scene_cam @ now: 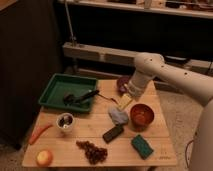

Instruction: Place fork in red bowl

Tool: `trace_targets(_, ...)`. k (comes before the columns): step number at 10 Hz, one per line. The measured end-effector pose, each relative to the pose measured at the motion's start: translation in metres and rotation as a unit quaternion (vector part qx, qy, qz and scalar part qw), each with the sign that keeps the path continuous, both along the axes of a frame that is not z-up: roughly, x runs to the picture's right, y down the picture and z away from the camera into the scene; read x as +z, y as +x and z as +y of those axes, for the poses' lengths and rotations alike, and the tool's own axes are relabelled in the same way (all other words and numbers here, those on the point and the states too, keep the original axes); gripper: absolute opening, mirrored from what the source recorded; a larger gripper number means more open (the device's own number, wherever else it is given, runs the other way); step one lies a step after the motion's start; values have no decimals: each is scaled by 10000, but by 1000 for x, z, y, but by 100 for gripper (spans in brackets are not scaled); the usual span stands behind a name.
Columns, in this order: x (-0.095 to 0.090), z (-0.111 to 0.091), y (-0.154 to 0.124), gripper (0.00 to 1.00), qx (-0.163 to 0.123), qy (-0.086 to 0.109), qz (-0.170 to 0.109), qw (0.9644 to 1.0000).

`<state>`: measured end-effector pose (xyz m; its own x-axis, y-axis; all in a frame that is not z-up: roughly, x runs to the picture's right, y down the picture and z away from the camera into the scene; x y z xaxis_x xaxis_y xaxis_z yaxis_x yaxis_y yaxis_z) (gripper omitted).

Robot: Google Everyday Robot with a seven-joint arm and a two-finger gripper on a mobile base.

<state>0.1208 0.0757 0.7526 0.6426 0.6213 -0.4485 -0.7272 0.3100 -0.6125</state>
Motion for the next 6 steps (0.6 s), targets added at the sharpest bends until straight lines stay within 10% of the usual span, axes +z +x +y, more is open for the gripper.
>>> trace_targets(6,48,-58,-76,80,-333,943,-317,9945)
